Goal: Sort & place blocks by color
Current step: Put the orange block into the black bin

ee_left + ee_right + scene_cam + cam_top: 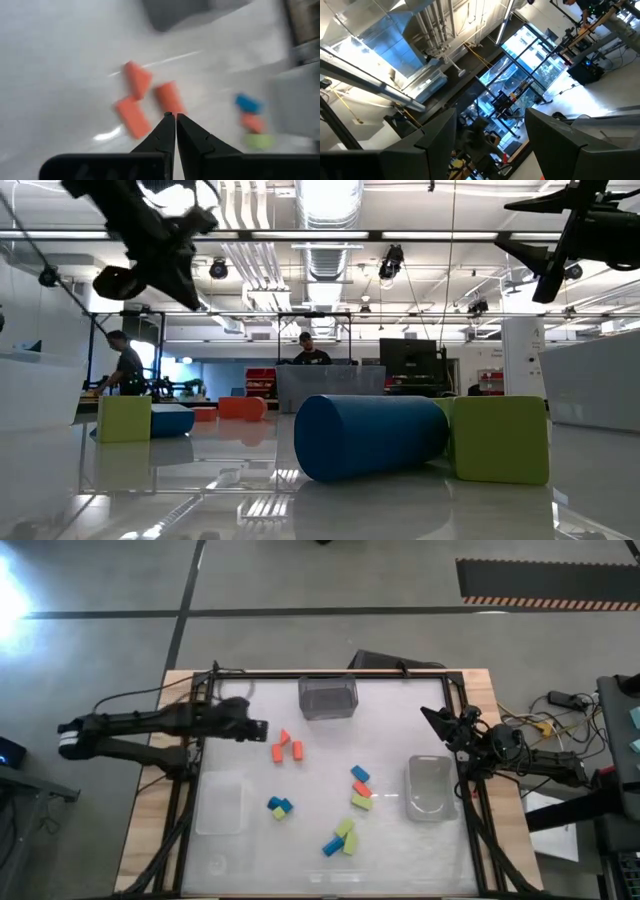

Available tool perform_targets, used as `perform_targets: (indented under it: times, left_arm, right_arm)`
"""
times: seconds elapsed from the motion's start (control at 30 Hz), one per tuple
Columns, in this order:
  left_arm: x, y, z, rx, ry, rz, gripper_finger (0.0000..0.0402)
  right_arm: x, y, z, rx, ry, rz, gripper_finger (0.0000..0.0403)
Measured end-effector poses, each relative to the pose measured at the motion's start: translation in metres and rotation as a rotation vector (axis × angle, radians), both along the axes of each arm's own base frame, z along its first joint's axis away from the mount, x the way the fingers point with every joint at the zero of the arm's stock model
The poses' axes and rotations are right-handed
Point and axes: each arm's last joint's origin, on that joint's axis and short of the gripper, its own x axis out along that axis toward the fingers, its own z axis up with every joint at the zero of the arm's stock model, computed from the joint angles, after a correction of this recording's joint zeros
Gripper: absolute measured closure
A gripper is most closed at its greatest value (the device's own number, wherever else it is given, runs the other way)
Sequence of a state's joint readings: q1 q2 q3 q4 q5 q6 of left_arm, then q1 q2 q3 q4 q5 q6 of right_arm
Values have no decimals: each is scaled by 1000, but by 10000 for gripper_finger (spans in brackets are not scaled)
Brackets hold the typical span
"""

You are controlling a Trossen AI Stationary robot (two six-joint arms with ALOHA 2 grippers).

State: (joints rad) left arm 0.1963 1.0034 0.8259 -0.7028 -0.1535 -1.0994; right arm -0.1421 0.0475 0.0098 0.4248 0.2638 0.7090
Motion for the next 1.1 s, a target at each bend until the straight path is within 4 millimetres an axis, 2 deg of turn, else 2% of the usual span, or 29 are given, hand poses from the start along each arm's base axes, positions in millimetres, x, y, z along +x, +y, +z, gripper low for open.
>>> perform_targets:
  times: [0.37, 0.53, 0.77, 0.9, 1.1]
  left_arm:
    - [62, 16, -16, -99, 157, 32, 402]
    - [74, 22, -23, -111, 193, 43, 402]
    - [79, 29, -29, -120, 216, 65, 397]
    - [76, 33, -33, -122, 228, 77, 359]
    - [75, 40, -35, -104, 244, 86, 250]
  right_arm:
    - [0, 0, 0, 17, -8, 7, 177]
    - [0, 0, 0, 49, -22, 21, 177]
    - [0, 0, 0, 49, -22, 21, 177]
    - [0, 0, 0, 49, -22, 21, 177]
    - [0, 0, 0, 49, -22, 21, 177]
